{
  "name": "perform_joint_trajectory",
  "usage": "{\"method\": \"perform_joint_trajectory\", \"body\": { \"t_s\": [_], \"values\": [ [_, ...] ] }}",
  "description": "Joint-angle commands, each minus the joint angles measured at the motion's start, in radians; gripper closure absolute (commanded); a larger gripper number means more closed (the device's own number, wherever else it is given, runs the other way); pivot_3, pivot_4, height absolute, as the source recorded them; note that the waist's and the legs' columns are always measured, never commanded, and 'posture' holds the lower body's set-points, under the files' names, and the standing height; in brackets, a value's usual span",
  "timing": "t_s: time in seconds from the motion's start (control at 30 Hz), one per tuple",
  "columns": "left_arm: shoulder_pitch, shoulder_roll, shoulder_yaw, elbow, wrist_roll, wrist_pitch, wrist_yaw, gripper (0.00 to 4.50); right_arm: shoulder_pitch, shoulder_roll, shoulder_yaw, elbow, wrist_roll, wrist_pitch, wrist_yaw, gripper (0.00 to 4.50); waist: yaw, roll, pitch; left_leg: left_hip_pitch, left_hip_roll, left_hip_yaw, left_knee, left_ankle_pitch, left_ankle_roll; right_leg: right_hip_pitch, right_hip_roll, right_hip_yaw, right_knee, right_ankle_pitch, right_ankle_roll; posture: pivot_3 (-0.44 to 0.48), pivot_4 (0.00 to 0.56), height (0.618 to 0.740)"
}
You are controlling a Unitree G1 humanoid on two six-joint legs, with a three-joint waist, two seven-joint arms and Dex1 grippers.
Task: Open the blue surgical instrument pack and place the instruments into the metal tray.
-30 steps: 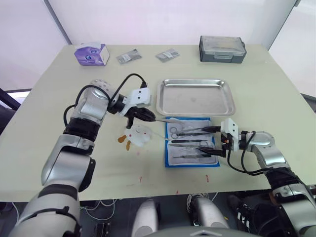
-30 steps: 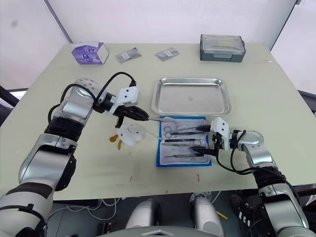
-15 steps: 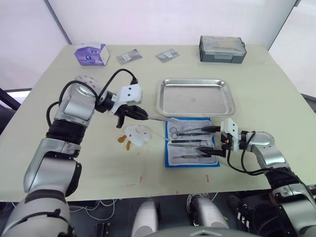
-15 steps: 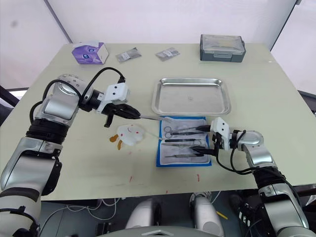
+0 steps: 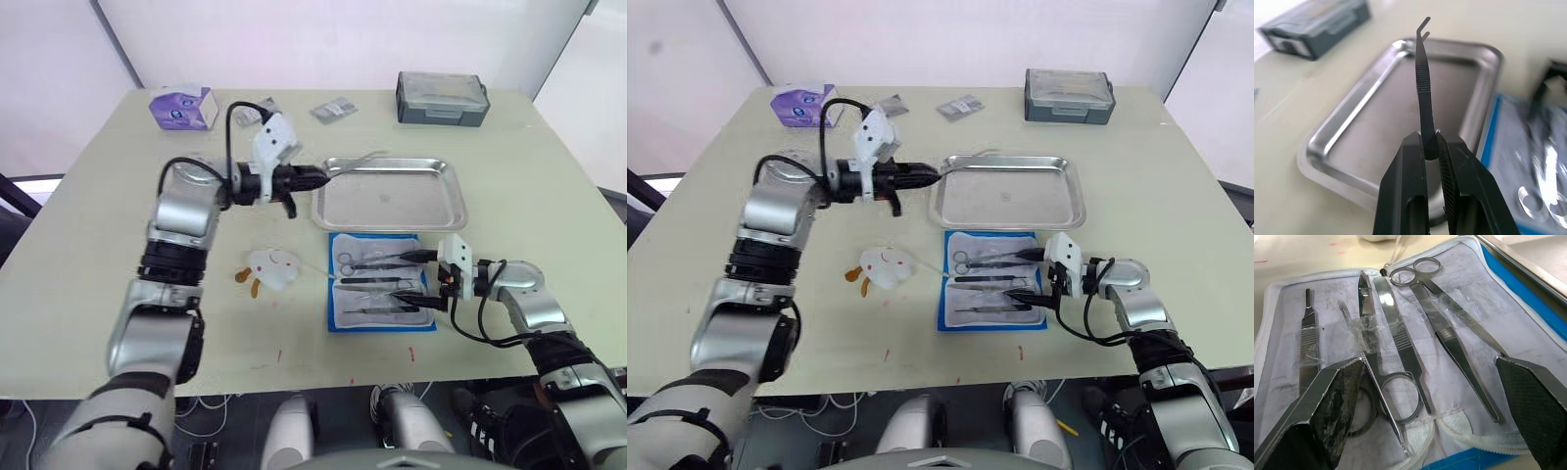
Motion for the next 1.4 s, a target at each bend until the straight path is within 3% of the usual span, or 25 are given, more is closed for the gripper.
{"method": "perform_joint_trajectory", "body": {
  "t_s": [0.03, 0.23, 0.43, 0.73, 1.17, 1.27, 1.4],
  "values": [
    [0.031, -0.068, 0.033, -0.11, 0.006, 0.116, 0.186, 4.46, 0.055, -0.004, 0.075, 0.098, -0.09, 0.047, -0.02, 0.0, 0.001, 0.0, 0.0, 0.0, 0.0, 0.0, 0.0, 0.0, 0.0, 0.0, 0.0, 0.0, 0.0, 0.0, 0.0, 0.0, 0.15, 0.731],
    [0.117, -0.287, 0.029, -0.193, 0.082, 0.242, 0.552, 4.46, 0.058, -0.002, 0.076, 0.093, -0.087, 0.048, -0.021, 0.0, 0.003, -0.001, -0.001, 0.001, 0.0, -0.001, 0.0, 0.0, 0.0, 0.003, -0.001, -0.001, -0.001, 0.0, 0.0, 0.0, 0.15, 0.731],
    [0.134, -0.384, 0.035, -0.142, 0.124, 0.256, 0.748, 4.46, 0.07, 0.001, 0.08, 0.084, -0.088, 0.046, -0.024, 0.0, 0.003, -0.001, -0.001, 0.002, 0.0, -0.001, -0.001, 0.0, 0.0, 0.003, -0.001, -0.001, -0.001, 0.0, 0.0, 0.0, 0.15, 0.731],
    [0.092, -0.464, 0.059, -0.021, 0.115, 0.262, 0.868, 4.46, 0.076, 0.006, 0.081, 0.077, -0.087, 0.045, -0.031, 0.0, 0.002, -0.002, -0.002, 0.002, -0.001, -0.001, -0.001, 0.0, 0.0, 0.004, -0.001, -0.001, -0.001, 0.0, 0.0, 0.0, 0.15, 0.731],
    [0.074, -0.477, 0.103, 0.023, 0.098, 0.265, 0.927, 4.46, 0.091, 0.003, 0.081, 0.066, -0.084, 0.043, -0.034, 0.0, 0.002, -0.002, -0.002, 0.003, -0.001, -0.001, -0.002, 0.0, -0.001, 0.004, -0.001, -0.001, -0.002, 0.0, 0.0, 0.0, 0.15, 0.731],
    [0.074, -0.479, 0.104, 0.02, 0.097, 0.264, 0.931, 3.0, 0.089, 0.003, 0.08, 0.07, -0.084, 0.041, -0.034, 0.0, 0.002, -0.002, -0.002, 0.003, -0.001, -0.001, -0.002, 0.0, -0.001, 0.005, -0.001, -0.001, -0.002, 0.0, 0.0, 0.0, 0.15, 0.731],
    [0.075, -0.473, 0.093, 0.008, 0.099, 0.262, 0.93, 2.84, 0.087, 0.004, 0.08, 0.074, -0.084, 0.039, -0.034, 0.0, 0.002, -0.002, -0.002, 0.003, -0.001, -0.001, -0.002, 0.0, -0.001, 0.005, -0.001, -0.001, -0.002, 0.0, 0.0, 0.0, 0.15, 0.731]
  ]
}}
